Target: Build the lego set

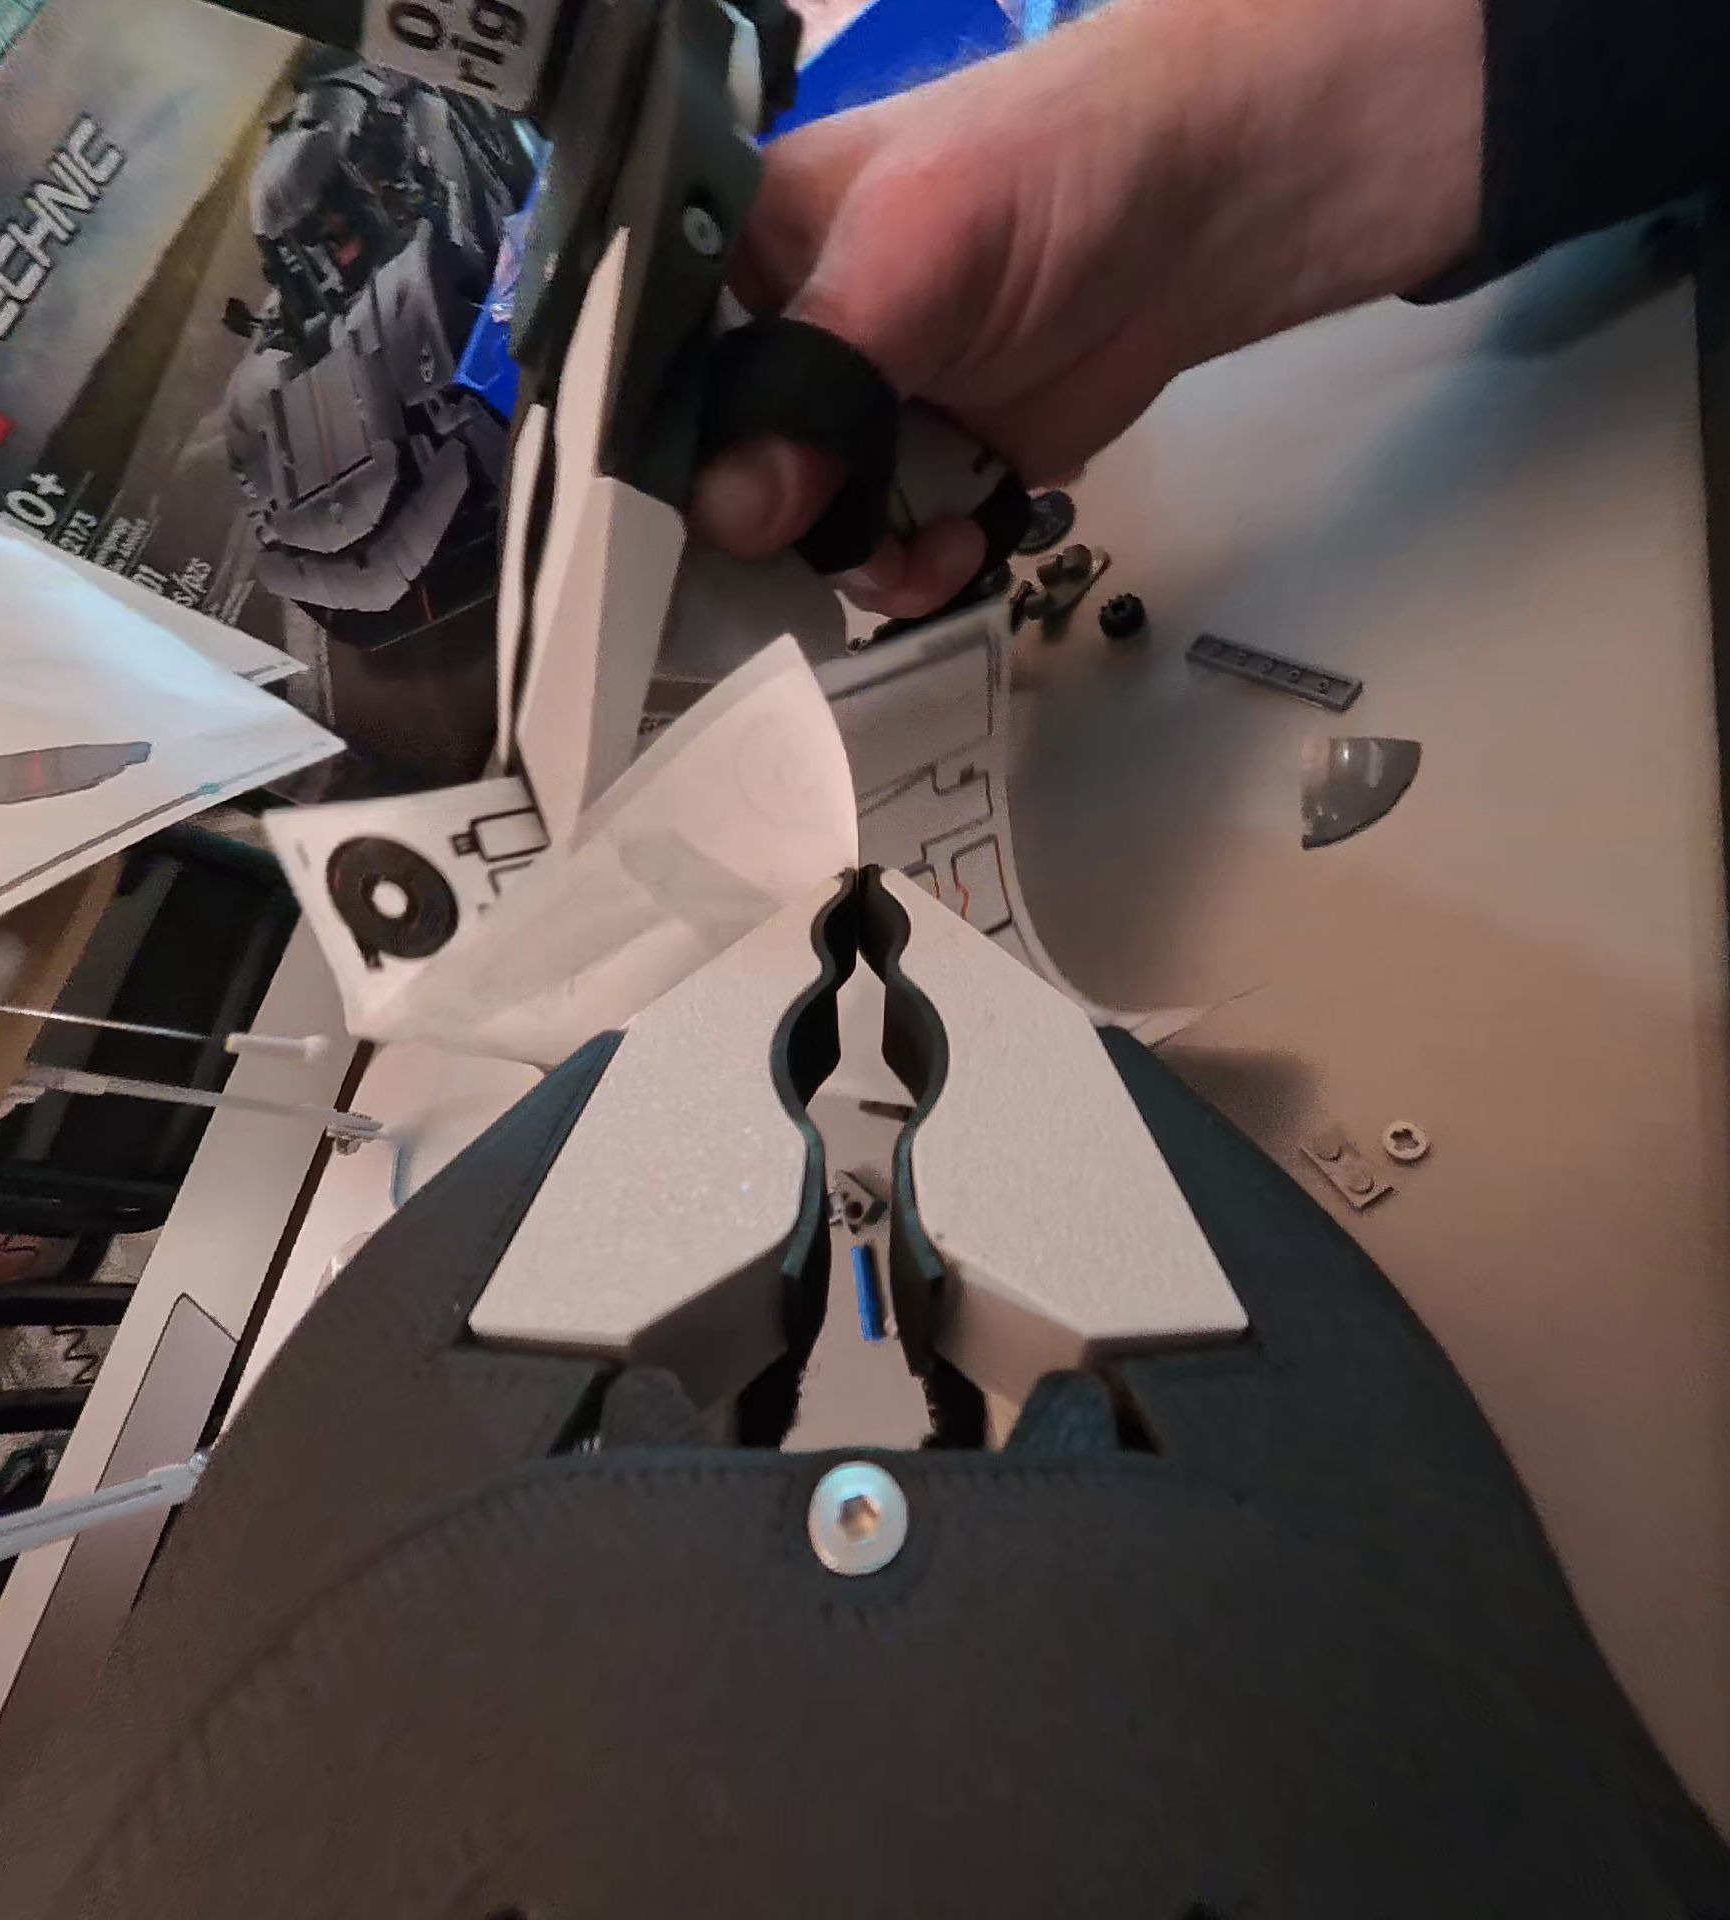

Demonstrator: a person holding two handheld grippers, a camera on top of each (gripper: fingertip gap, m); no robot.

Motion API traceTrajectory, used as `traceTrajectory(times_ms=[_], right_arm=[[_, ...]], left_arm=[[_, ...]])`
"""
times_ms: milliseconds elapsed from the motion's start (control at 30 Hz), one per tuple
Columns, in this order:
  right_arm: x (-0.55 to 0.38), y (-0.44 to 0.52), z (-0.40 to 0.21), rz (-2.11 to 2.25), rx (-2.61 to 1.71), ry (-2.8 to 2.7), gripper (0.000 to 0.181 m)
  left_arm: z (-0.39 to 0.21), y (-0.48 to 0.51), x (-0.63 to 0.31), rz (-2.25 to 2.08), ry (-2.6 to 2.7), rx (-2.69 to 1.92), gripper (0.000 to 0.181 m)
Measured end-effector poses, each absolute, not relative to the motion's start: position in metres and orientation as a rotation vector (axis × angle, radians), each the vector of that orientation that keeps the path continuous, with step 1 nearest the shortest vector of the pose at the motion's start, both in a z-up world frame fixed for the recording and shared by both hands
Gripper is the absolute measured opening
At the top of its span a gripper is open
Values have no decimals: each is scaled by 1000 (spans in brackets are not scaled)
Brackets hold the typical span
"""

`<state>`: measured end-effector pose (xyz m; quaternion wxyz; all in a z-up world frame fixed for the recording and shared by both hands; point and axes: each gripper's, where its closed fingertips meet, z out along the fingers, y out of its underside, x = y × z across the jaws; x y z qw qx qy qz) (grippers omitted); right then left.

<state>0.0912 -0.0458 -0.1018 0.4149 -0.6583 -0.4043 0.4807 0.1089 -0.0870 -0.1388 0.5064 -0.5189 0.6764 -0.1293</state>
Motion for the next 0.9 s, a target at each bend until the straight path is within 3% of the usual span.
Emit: traceTrajectory(times_ms=[900], right_arm=[[99, -37, -103, 1160, -1677, -980, 0]], left_arm=[[-119, -65, 91, -557, 1452, -1361, 0]])
